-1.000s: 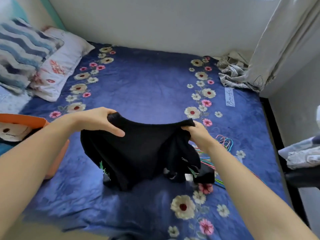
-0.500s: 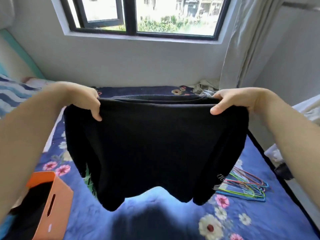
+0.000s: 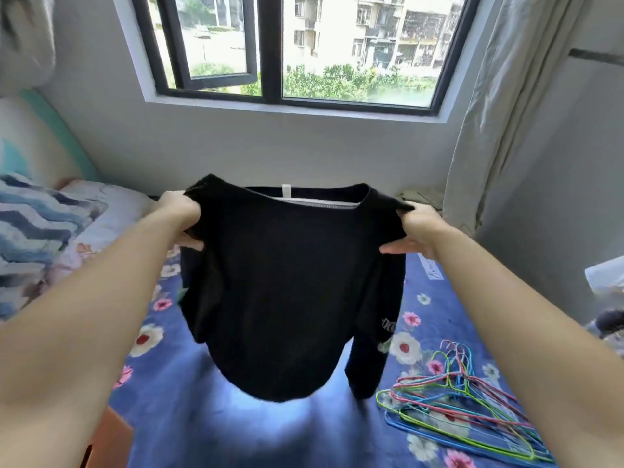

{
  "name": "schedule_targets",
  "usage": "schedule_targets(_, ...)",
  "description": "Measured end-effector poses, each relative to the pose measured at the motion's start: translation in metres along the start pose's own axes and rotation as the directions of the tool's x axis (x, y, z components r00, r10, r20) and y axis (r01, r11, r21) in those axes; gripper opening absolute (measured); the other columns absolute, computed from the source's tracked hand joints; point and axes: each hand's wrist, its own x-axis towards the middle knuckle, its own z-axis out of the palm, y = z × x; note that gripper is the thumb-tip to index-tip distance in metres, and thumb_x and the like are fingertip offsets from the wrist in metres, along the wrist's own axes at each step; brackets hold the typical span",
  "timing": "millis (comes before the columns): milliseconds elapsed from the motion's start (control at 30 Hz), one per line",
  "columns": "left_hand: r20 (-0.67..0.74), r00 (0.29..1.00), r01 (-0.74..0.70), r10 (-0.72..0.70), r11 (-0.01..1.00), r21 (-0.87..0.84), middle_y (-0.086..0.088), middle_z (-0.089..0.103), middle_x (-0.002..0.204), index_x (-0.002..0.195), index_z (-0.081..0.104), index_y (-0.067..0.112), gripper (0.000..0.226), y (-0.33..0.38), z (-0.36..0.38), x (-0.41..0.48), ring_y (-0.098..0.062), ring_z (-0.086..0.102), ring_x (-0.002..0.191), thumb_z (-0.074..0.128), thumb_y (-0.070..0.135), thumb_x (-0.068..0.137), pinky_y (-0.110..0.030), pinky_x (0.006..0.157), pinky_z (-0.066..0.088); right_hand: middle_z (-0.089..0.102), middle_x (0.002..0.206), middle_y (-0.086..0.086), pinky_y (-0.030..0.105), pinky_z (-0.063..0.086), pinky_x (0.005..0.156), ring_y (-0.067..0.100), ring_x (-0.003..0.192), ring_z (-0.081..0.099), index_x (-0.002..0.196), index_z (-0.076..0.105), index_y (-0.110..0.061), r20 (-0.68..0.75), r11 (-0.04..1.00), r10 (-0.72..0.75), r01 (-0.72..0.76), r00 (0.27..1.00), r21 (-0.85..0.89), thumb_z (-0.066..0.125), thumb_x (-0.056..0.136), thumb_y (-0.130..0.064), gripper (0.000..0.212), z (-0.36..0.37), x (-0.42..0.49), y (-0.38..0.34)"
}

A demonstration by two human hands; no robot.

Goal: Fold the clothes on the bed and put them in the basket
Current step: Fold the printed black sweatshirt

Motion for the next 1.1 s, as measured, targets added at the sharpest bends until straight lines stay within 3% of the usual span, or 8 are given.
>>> schedule_targets(67, 0.095, 0.994, 0.081, -0.051, 0.933, -0.352, -0.018, 0.057, 0.12, 0.131, 0.05, 0.003, 0.034, 0.013, 0.005, 0.006, -0.036, 0.063, 0.094, 0.046, -0.001, 0.098, -0.034, 0.033, 0.051, 0.066, 0.114, 0.004, 0.04, 0.061, 0.065, 0.026, 0.076, 0.07, 0.103, 0.068, -0.022, -0.054, 0.965, 0.006, 0.009, 0.999, 0.261, 0.042, 0.099, -0.012, 0.027, 0.012, 0.008, -0.006)
schedule_targets(200, -0.116, 0.993, -0.107, 0.031, 0.67, -0.734, -0.002, 0.062, 0.101, 0.121, 0.056, 0.021, 0.032, 0.018, 0.015, 0.016, -0.027, 0.059, 0.097, 0.037, 0.012, 0.097, -0.042, 0.068, 0.058, 0.064, 0.084, 0.001, 0.022, 0.043, 0.068, 0.016, 0.076, 0.052, 0.094, 0.064, -0.017, -0.329, 0.892, -0.45, 0.437, 0.83, -0.117, 0.039, 0.089, -0.005, 0.028, 0.021, 0.005, 0.0)
schedule_targets(367, -0.517, 0.745, -0.643, 0.422, 0.663, -0.385, -0.013, 0.058, 0.114, 0.097, 0.055, 0.04, 0.025, -0.04, 0.038, 0.001, -0.02, 0.054, 0.109, 0.039, 0.021, 0.091, -0.033, 0.101, 0.041, 0.053, 0.113, 0.008, 0.024, 0.035, 0.093, 0.015, 0.1, 0.043, 0.087, 0.051, -0.04, -0.383, 0.793, -0.608, 0.555, 0.696, -0.25, 0.033, 0.081, -0.013, 0.033, 0.02, -0.011, 0.046)
schedule_targets(500, -0.444, 0.661, -0.708, 0.605, 0.698, -0.103, -0.035, 0.032, 0.147, 0.107, 0.057, 0.012, 0.024, -0.122, 0.064, -0.023, -0.036, 0.03, 0.142, 0.046, 0.002, 0.089, -0.022, 0.113, 0.022, 0.035, 0.154, 0.016, 0.007, 0.024, 0.105, 0.027, 0.139, 0.037, 0.116, 0.062, 0.001, -0.268, 0.771, -0.602, 0.461, 0.752, -0.439, 0.045, 0.083, 0.012, 0.039, 0.021, -0.042, 0.114)
schedule_targets(633, -0.24, 0.797, -0.558, 0.555, 0.827, 0.059, -0.025, 0.019, 0.157, 0.104, 0.064, 0.001, 0.037, -0.236, 0.103, -0.058, -0.045, 0.03, 0.138, 0.055, -0.02, 0.075, -0.025, 0.115, 0.022, 0.04, 0.153, 0.007, 0.043, 0.046, 0.092, 0.036, 0.127, 0.05, 0.107, 0.069, -0.005, -0.112, 0.755, -0.458, 0.319, 0.882, -0.572, 0.055, 0.079, 0.005, 0.034, 0.038, -0.071, 0.217)
schedule_targets(767, 0.051, 0.958, -0.278, 0.281, 0.881, 0.384, -0.016, 0.012, 0.16, 0.121, 0.067, 0.018, 0.069, -0.367, 0.152, -0.092, -0.049, 0.036, 0.129, 0.056, -0.022, 0.066, -0.054, 0.104, 0.037, 0.031, 0.158, -0.005, 0.039, 0.044, 0.097, 0.032, 0.129, 0.047, 0.124, 0.066, -0.02, 0.105, 0.656, -0.114, 0.154, 0.988, -0.739, 0.058, 0.079, -0.003, 0.049, 0.073, -0.106, 0.327)
schedule_targets(1000, 0.365, 0.931, -0.248, -0.003, 0.73, 0.637, -0.031, 0.044, 0.141, 0.121, 0.068, 0.032, 0.095, -0.511, 0.209, -0.15, -0.053, 0.057, 0.099, 0.08, -0.011, 0.036, -0.054, 0.075, 0.057, 0.003, 0.164, -0.004, 0.03, 0.035, 0.108, 0.028, 0.131, 0.041, 0.15, 0.025, -0.042, 0.255, 0.409, 0.302, 0.117, 0.918, -0.905, 0.047, 0.088, -0.022, 0.069, 0.112, -0.153, 0.473)
schedule_targets(1100, 0.325, 0.935, -0.093, -0.14, 0.79, 0.606, -0.032, 0.043, 0.142, 0.127, 0.065, 0.029, 0.094, -0.546, 0.221, -0.163, -0.058, 0.048, 0.114, 0.082, -0.01, 0.044, -0.058, 0.081, 0.053, 0.039, 0.153, 0.008, 0.039, 0.054, 0.079, 0.033, 0.097, 0.061, 0.139, 0.053, -0.032, 0.204, 0.438, 0.335, 0.04, 0.92, -0.898, 0.071, 0.065, -0.015, 0.078, 0.115, -0.171, 0.505)
